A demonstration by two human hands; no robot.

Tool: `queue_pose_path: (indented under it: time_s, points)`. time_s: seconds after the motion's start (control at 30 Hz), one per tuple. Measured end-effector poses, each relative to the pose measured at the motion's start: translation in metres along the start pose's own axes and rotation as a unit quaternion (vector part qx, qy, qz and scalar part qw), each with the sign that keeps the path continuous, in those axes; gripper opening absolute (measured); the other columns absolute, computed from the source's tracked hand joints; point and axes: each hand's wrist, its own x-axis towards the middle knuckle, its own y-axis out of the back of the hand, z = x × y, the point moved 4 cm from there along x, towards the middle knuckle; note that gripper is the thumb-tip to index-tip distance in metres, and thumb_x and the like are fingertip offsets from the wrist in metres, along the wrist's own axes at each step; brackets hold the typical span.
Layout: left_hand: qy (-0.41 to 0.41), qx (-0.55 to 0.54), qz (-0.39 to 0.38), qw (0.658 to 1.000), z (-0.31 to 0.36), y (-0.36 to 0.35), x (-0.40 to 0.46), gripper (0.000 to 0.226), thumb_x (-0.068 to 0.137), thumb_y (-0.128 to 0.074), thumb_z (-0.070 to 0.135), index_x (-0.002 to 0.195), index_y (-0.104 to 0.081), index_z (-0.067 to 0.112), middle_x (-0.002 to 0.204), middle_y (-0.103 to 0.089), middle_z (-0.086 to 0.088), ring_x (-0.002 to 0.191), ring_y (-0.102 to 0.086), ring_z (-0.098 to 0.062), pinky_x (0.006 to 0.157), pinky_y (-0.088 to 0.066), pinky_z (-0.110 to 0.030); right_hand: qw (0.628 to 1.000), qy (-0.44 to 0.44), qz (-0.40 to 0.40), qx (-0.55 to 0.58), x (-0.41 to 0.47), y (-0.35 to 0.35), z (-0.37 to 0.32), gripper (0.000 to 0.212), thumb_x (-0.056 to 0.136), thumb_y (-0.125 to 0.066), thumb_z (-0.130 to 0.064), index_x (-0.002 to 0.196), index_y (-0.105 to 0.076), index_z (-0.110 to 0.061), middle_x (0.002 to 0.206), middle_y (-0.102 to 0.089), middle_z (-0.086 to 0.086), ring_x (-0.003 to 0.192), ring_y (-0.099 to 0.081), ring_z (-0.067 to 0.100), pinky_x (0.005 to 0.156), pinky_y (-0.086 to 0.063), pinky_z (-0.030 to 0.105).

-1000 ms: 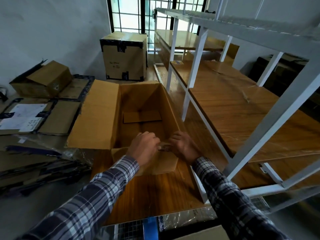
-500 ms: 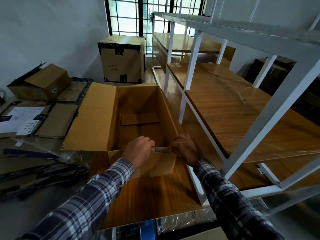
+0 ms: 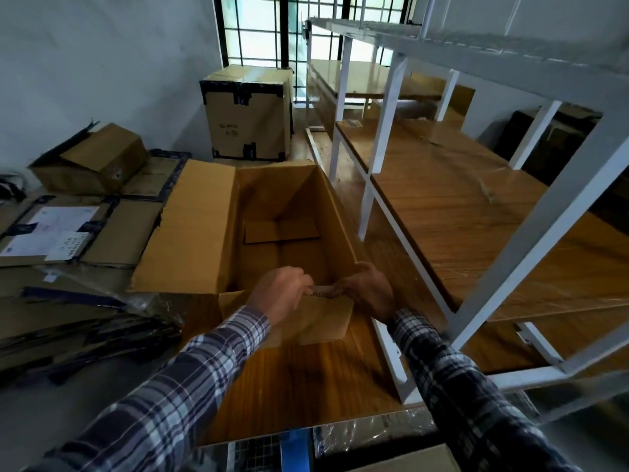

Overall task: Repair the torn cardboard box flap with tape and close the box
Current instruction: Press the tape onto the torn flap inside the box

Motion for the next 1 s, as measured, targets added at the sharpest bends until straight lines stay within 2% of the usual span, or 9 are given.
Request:
queue_pose_path:
  time_s: [0.1, 0.23, 0.3, 0.37, 0.43, 0.57, 0.7, 0.77, 1.0]
  points:
    - [0.002, -0.017, 0.015, 1.0, -0.003, 0.002, -0.005, 0.014, 0.101, -0.061, 0.028, 0.105, -0.074, 0.023, 0.095, -0.066, 0.006, 0.088, -0.059, -0.01, 0.079, -0.055, -0.032, 0.999, 0.038, 0.023, -0.013, -0.003, 0.0, 0.001, 0.027, 0.092, -0.056, -0.022, 0.089, -0.081, -0.013, 0.085, -0.081, 0.002, 0.081, -0.079, 0.02, 0.113, -0.042, 0.048]
    - [-0.005, -0.038, 0.011, 0.999, -0.004, 0.007, -0.003, 0.017, 0.101, -0.064, 0.026, 0.111, -0.076, 0.023, 0.099, -0.07, 0.006, 0.091, -0.062, -0.009, 0.081, -0.055, -0.026, 0.99, -0.053, -0.13, -0.032, 0.005, 0.002, 0.01, 0.047, 0.104, -0.038, -0.035, 0.107, -0.08, -0.014, 0.104, -0.081, 0.005, 0.109, -0.073, 0.023, 0.125, 0.0, 0.035]
    - [-0.001, -0.044, 0.016, 0.999, -0.012, 0.008, -0.014, 0.019, 0.102, -0.059, 0.028, 0.113, -0.075, 0.024, 0.099, -0.069, 0.007, 0.09, -0.063, -0.008, 0.08, -0.055, -0.027, 0.991, -0.03, -0.102, -0.085, 0.0, 0.004, 0.01, 0.046, 0.098, -0.037, -0.037, 0.098, -0.08, -0.024, 0.113, -0.079, 0.006, 0.116, -0.071, 0.026, 0.125, -0.003, 0.044]
    - [0.011, -0.055, 0.032, 0.998, -0.019, 0.007, -0.023, 0.022, 0.103, -0.055, 0.029, 0.111, -0.074, 0.025, 0.097, -0.069, 0.008, 0.088, -0.062, -0.006, 0.078, -0.055, -0.028, 0.987, -0.05, -0.079, -0.134, -0.012, 0.001, 0.015, 0.032, 0.095, -0.047, -0.042, 0.091, -0.078, -0.037, 0.157, -0.052, 0.006, 0.148, -0.045, 0.036, 0.123, -0.01, 0.061]
    - [0.02, -0.059, 0.033, 0.997, -0.021, 0.006, -0.023, 0.021, 0.103, -0.055, 0.029, 0.109, -0.075, 0.026, 0.094, -0.069, 0.01, 0.085, -0.06, -0.005, 0.076, -0.054, -0.027, 0.986, -0.101, -0.099, -0.086, -0.019, -0.004, 0.017, 0.041, 0.092, -0.041, -0.052, 0.088, -0.078, -0.037, 0.172, -0.024, 0.003, 0.157, -0.02, 0.045, 0.123, -0.007, 0.067]
    - [0.016, -0.052, 0.022, 0.998, -0.018, 0.008, -0.022, 0.028, 0.102, -0.05, 0.033, 0.11, -0.076, 0.027, 0.094, -0.069, 0.01, 0.083, -0.059, -0.003, 0.075, -0.054, -0.025, 0.972, -0.182, -0.069, 0.128, -0.019, -0.007, 0.02, 0.079, 0.076, -0.049, -0.077, 0.119, -0.078, -0.018, 0.168, -0.033, 0.005, 0.157, -0.026, 0.033, 0.124, -0.005, 0.017]
    - [0.026, -0.06, 0.017, 0.998, -0.011, 0.015, -0.022, 0.025, 0.103, -0.053, 0.027, 0.112, -0.076, 0.022, 0.097, -0.073, 0.005, 0.088, -0.066, -0.009, 0.081, -0.058, -0.029, 0.987, -0.136, -0.088, -0.006, -0.014, 0.014, 0.008, 0.03, 0.093, -0.053, -0.05, 0.092, -0.079, -0.034, 0.166, -0.038, 0.008, 0.158, -0.022, 0.04, 0.126, 0.001, 0.058]
    - [0.026, -0.046, 0.027, 0.998, -0.005, 0.016, -0.016, 0.022, 0.101, -0.062, 0.026, 0.121, -0.072, 0.024, 0.104, -0.072, 0.006, 0.095, -0.067, -0.01, 0.083, -0.054, -0.025, 0.986, -0.093, -0.08, -0.113, -0.009, 0.025, -0.007, 0.031, 0.094, -0.058, -0.049, 0.106, -0.079, -0.03, 0.15, -0.059, 0.011, 0.151, -0.039, 0.034, 0.12, -0.014, 0.068]
    - [0.029, 0.011, 0.027, 0.999, 0.03, 0.009, -0.005, 0.018, 0.1, -0.059, 0.019, 0.114, -0.067, 0.025, 0.098, -0.061, 0.006, 0.094, -0.058, -0.014, 0.076, -0.044, -0.026, 0.986, -0.117, -0.111, 0.032, 0.004, 0.003, -0.039, 0.026, 0.104, -0.053, -0.033, 0.129, -0.062, -0.034, 0.121, -0.062, -0.002, 0.108, -0.061, 0.017, 0.096, -0.053, 0.038]
